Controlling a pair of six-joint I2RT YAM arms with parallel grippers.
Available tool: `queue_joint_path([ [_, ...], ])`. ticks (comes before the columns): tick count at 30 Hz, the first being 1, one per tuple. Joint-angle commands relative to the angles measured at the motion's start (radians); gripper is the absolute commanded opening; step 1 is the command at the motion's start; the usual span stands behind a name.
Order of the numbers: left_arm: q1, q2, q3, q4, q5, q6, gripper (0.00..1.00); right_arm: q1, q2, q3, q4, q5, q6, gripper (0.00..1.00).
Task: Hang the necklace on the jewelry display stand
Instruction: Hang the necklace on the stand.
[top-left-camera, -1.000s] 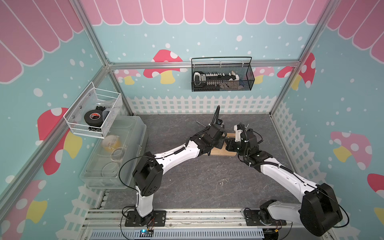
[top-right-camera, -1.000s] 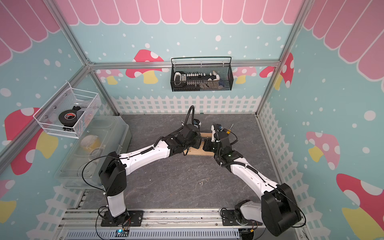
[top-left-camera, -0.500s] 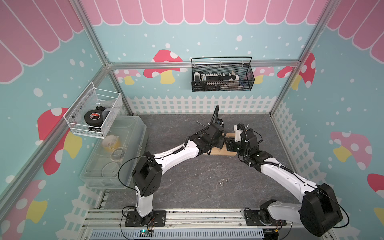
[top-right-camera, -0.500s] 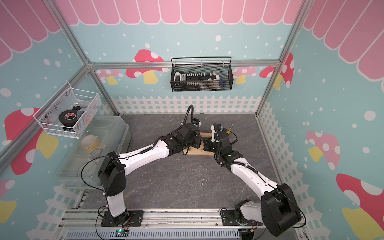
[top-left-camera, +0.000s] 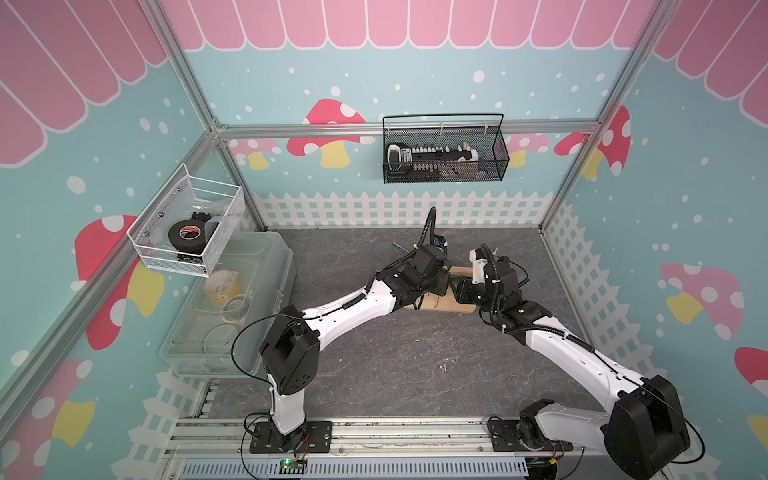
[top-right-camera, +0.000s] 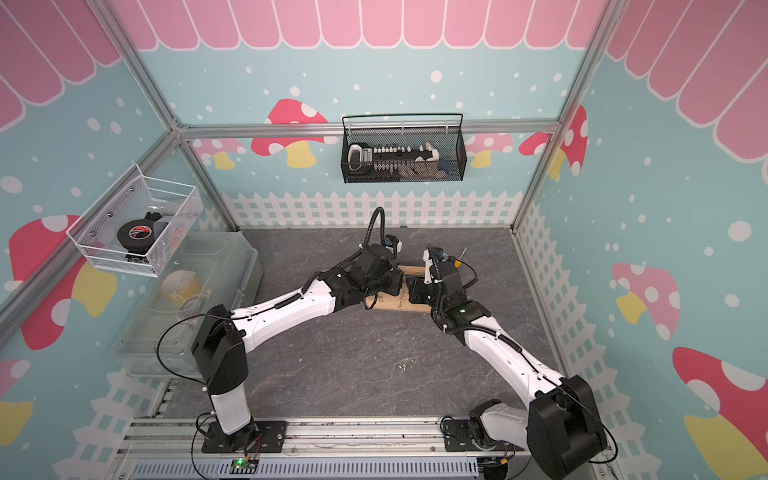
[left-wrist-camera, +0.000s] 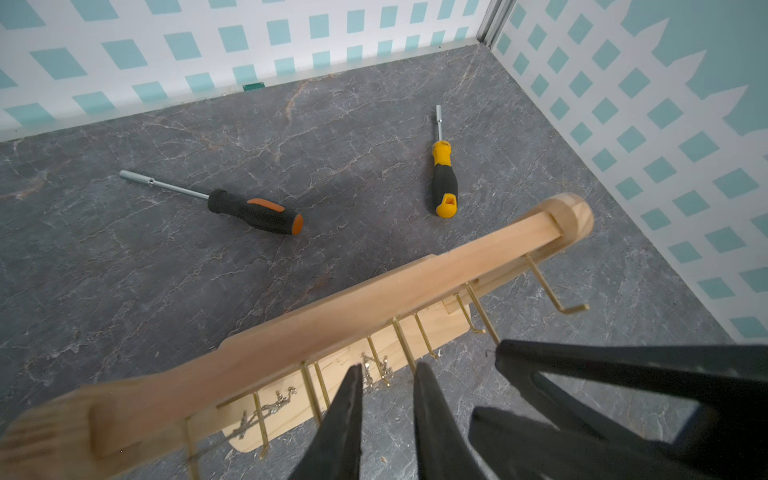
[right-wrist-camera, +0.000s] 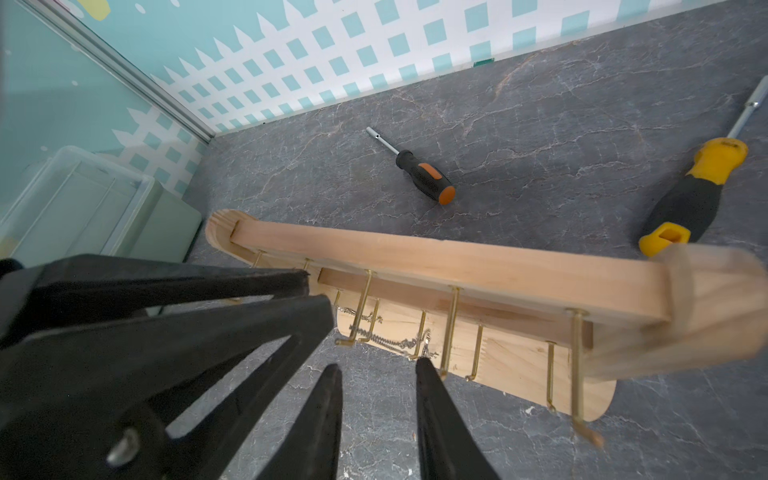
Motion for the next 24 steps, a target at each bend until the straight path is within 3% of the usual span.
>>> queue_joint_path([
  [1,0.008,-0.06,0.036,0.004,0.041,-0.01,0.25,-0.006,-0.032,0.043,-0.067,0.003,-0.019,0.36],
  [6,0.009,-0.074,0.043,-0.009,0.046,-0.028,0.26,-0.007,-0.052,0.064,-0.096,-0.006,-0.035,0.4],
  [17,0.01,-0.145,0.085,-0.195,-0.139,-0.053,0.29,-0.011,-0.133,0.162,-0.252,-0.036,-0.107,0.44],
  [24,0.01,-0.318,-0.112,-0.212,-0.139,-0.095,0.29,-0.064,-0.203,0.088,-0.295,-0.178,-0.141,0.41],
])
